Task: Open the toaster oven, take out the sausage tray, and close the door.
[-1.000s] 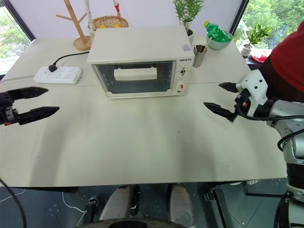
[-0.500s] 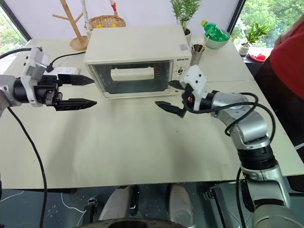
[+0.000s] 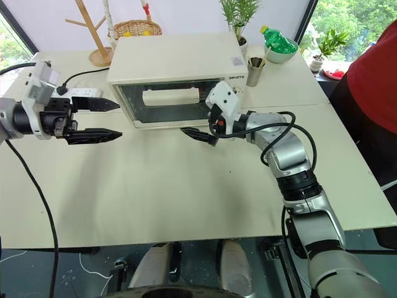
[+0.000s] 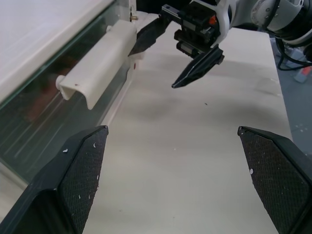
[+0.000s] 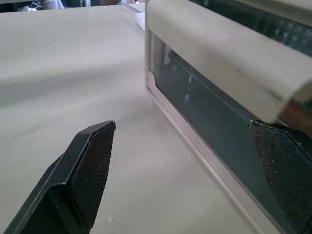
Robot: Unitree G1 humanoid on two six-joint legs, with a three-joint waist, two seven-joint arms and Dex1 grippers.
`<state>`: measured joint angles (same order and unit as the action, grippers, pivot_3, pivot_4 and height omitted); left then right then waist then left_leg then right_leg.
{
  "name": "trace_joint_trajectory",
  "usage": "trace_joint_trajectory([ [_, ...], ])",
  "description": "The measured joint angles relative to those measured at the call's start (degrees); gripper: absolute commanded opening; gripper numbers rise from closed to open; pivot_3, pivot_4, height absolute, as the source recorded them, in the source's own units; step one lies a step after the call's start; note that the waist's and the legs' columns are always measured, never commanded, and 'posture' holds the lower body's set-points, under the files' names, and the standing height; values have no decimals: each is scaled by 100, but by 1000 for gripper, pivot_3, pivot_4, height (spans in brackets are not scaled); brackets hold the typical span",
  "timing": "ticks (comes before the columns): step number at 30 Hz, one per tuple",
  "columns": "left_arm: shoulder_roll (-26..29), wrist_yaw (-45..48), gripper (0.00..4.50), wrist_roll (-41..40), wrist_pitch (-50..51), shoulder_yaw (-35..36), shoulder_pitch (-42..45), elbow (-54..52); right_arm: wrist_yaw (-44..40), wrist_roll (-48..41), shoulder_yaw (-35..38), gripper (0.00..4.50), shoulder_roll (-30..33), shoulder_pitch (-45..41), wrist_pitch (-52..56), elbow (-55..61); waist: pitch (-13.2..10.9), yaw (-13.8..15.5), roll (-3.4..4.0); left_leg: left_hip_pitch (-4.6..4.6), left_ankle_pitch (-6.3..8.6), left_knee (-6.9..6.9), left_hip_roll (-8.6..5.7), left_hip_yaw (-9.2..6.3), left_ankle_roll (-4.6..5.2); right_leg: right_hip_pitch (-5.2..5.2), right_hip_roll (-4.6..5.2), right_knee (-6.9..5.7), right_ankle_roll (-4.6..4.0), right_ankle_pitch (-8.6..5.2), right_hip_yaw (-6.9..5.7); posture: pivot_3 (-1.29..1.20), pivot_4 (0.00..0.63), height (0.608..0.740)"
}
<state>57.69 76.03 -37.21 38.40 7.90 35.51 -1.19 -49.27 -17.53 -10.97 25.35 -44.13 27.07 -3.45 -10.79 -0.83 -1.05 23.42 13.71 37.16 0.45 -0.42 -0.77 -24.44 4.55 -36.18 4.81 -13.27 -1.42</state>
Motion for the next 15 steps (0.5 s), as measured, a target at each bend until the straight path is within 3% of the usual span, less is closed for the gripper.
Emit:
trace_joint_trajectory([
  [15, 23, -25, 4470, 44, -68, 20, -87, 1, -86, 489, 0, 4500, -77, -134, -375, -735, -1, 0, 1, 0, 0, 0, -1, 0, 0, -1, 0, -2, 0, 0, 0, 0, 150, 740],
])
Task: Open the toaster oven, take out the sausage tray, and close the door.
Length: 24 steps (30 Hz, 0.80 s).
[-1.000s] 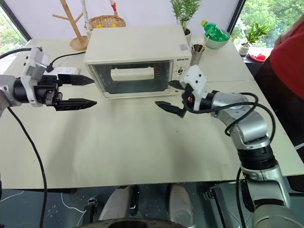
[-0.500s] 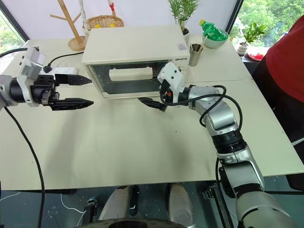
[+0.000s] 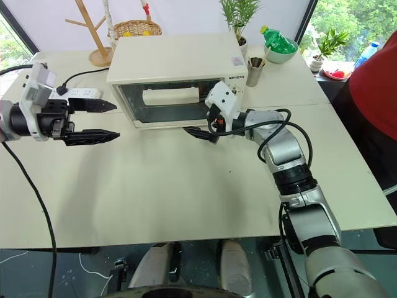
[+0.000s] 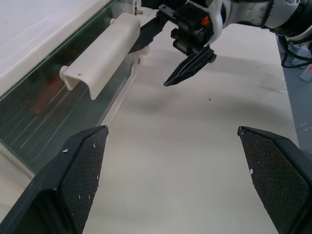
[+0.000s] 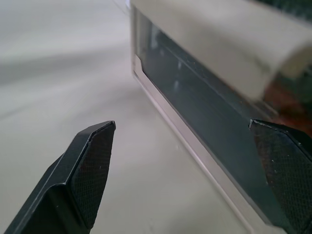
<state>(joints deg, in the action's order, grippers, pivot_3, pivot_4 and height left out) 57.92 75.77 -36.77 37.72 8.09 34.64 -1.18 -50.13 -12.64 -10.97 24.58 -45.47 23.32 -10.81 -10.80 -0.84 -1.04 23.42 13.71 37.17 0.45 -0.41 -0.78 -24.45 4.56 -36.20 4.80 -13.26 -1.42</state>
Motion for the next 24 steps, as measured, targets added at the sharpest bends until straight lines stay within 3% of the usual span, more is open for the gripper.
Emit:
trace_joint_trajectory([
  [12, -86, -1, 4470, 67, -101, -49, 145, 88, -219, -307, 111, 4500, -82, -139, 374, 695, -2, -7, 1, 0, 0, -2, 2, -2, 0, -2, -3, -2, 0, 0, -1, 0, 150, 740],
  [24, -542, -54, 4470, 240, -99, -314, 969, 642, -42, -605, 129, 4500, -114, 742, 1076, 2093, -3, -34, 0, 0, 2, -5, 5, -1, 3, -10, -10, -9, 0, 0, 0, 0, 150, 740],
])
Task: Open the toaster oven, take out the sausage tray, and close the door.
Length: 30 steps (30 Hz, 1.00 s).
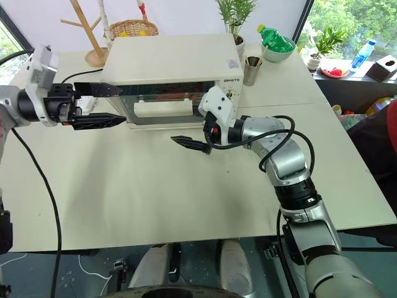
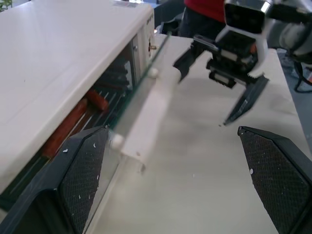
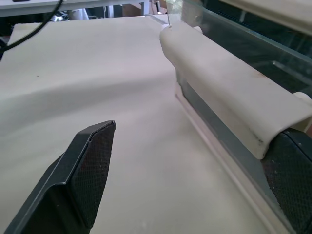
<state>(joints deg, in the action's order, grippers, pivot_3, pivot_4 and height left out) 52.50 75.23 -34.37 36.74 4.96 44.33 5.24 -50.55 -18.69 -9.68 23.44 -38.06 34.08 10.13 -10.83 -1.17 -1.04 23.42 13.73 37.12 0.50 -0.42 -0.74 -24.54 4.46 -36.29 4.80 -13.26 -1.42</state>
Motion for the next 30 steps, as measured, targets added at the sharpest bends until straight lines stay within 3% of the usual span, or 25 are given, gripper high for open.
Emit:
trace_joint_trajectory([
  [8, -260, 72, 4470, 128, 3, -207, 612, 517, 448, -15, -12, 4500, -86, 747, 57, 619, 0, 20, -1, 0, 0, 3, -1, 0, 0, 1, 0, -1, 0, 0, 1, 0, 150, 740],
  [9, -316, 76, 4231, 141, -2, -212, 654, 602, 507, -16, -14, 4500, -91, 841, 59, 686, 0, 29, -2, 0, 0, 4, 0, -1, 0, 2, 0, -1, 0, 0, 0, 0, 150, 740],
  [11, -409, 74, 3567, 203, -19, -246, 736, 759, 604, -22, -21, 4500, -103, 972, 83, 775, 0, 38, -2, 1, 0, 7, -1, -1, 0, 3, 0, -1, 0, 0, 0, 0, 150, 740],
  [18, -552, 238, 33, 760, -653, -580, 834, 1272, 894, -74, -6, 4500, -104, 1240, 224, 963, 1, 41, -2, 0, 0, 9, -2, -1, 0, 5, 1, -1, 0, 0, 0, 0, 150, 740],
  [30, -686, 487, 33, 1447, -1827, -822, 930, 1714, 1112, -229, 84, 4500, 4, 1364, 322, 1239, 2, 46, -4, -4, 0, 12, -1, -1, 0, 11, 1, -1, 0, 0, 0, 0, 150, 740],
])
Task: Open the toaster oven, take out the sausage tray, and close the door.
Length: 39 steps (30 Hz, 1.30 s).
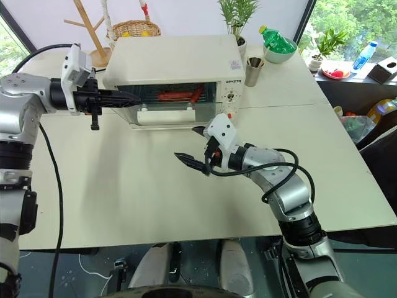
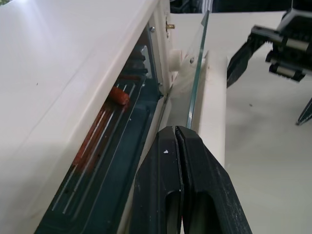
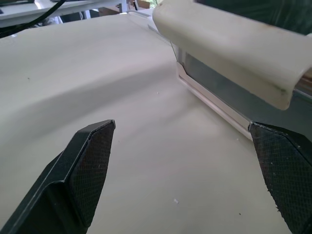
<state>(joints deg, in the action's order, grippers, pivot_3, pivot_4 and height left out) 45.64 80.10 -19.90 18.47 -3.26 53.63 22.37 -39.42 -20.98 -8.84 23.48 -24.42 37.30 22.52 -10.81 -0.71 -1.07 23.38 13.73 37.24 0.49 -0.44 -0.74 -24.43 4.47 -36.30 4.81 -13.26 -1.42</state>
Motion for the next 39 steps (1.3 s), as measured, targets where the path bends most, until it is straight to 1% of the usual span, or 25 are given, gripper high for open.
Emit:
trace_joint_trajectory([
  [5, -11, 94, 33, 22, -43, 2, -85, -45, 48, -79, 123, 4500, 162, 189, 151, 230, 4, -1, 1, -3, 0, 5, 0, 0, 0, 5, 0, -1, 0, 0, 0, 0, 150, 740],
  [7, -11, 104, 33, 11, -23, 11, -214, -212, 61, -173, 261, 4500, 319, 298, 254, 392, 7, 8, 3, -5, 0, 5, 1, 0, 0, 9, 1, -1, 0, 0, 1, 0, 150, 740],
  [12, -8, 107, 33, -57, 78, 68, -717, -684, 83, -532, 879, 4500, 845, 581, 634, 1020, 16, 24, 9, -15, 0, 7, 2, -2, 0, 24, 6, 0, 0, -1, 0, 0, 150, 740],
  [16, -36, -194, 33, 24, 277, 57, -1254, -766, 55, -973, 1264, 4500, 1252, 777, 1066, 1429, 13, -6, 6, -9, 0, 7, 7, 0, 0, 15, 2, 1, -1, -1, 1, 0, 150, 740],
  [19, -182, -312, 33, 47, 440, -37, -1558, -921, 148, -1149, 1761, 4500, 1535, 671, 1184, 1585, 12, 7, 5, -6, 0, 5, 6, 0, 0, 13, 3, 4, 0, -1, 3, 0, 150, 740],
  [21, -260, -410, 33, 47, 515, -47, -1694, -948, 184, -1231, 1897, 4500, 1640, 602, 1252, 1641, 11, 12, 3, -4, 0, 4, 7, -2, 0, 12, 2, 5, -1, -1, 1, 0, 150, 740],
  [29, -691, -912, 33, 44, 640, -34, -2006, -1080, 329, -1414, 1918, 4500, 1752, 530, 1350, 1662, 11, 31, 3, -1, 0, 5, 4, -2, 1, 12, 7, 8, 0, -1, 1, 0, 150, 740],
  [35, -1068, -1362, 33, 46, 630, -1, -2157, -961, 433, -1296, 1555, 4500, 1730, 242, 1237, 1413, 11, 8, 3, -2, 0, 4, 3, -1, 1, 10, 6, 8, 0, 0, 1, 0, 150, 740],
  [38, -1094, -1469, 827, 37, 721, 5, -2223, -913, 467, -1218, 1395, 4500, 1692, 74, 1194, 1210, 11, 6, 3, -1, 0, 3, 4, -2, 1, 9, 4, 8, 0, 0, 1, 0, 150, 740],
  [39, -1089, -1481, 1236, -17, 802, 40, -2229, -926, 470, -1179, 1348, 4500, 1674, 27, 1156, 1167, 11, 10, 3, -1, 0, 3, 4, -2, 1, 9, 4, 8, 0, 0, 1, 0, 150, 740],
])
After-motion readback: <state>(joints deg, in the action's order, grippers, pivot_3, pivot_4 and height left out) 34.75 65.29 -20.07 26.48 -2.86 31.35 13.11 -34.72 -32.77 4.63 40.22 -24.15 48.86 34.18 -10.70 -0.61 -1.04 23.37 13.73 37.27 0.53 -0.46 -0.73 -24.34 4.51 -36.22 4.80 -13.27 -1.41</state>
